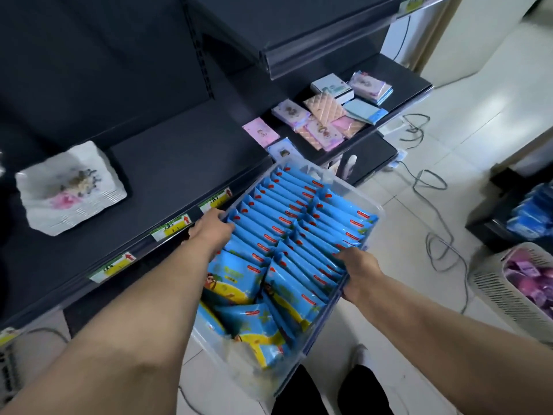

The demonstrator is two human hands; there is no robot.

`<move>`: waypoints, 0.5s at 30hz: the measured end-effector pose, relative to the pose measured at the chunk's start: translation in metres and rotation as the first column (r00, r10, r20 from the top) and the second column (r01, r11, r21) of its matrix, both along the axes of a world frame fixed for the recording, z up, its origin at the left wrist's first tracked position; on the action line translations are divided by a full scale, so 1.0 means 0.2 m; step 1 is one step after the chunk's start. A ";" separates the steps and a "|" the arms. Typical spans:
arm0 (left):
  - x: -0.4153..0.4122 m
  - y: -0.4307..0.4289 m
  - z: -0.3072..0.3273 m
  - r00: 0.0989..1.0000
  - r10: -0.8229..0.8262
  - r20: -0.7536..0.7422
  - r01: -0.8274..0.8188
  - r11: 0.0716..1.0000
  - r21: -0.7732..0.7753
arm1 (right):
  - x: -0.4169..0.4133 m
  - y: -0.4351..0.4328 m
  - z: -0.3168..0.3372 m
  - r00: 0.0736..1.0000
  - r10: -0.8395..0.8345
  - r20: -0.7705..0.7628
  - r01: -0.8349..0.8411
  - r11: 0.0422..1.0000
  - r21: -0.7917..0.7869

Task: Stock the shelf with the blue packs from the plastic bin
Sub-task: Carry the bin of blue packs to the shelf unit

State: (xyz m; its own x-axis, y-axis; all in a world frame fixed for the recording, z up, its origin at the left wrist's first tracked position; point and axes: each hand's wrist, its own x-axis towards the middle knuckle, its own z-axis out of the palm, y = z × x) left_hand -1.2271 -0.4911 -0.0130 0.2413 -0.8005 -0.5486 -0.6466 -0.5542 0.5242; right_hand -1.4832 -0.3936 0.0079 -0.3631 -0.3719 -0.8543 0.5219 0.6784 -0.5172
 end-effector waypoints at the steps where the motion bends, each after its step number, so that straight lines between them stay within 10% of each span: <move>1: 0.00 0.04 0.03 0.999 0.038 -0.022 -0.038 0.999 -0.002 | -0.01 -0.01 0.02 1.000 0.026 -0.002 -0.026 1.000 -0.011; 15: -0.20 0.67 0.23 0.749 0.621 -0.231 -0.637 0.771 0.003 | -0.19 -0.29 0.23 0.821 0.568 -0.060 -0.571 0.812 -0.124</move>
State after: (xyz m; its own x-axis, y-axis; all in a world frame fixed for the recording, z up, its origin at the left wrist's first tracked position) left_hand -1.2666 -0.3574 0.0326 0.5923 -0.5467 -0.5919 -0.0370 -0.7523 0.6578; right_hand -1.5204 -0.4516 0.0531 -0.0668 -0.6245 -0.7782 0.0529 0.7766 -0.6277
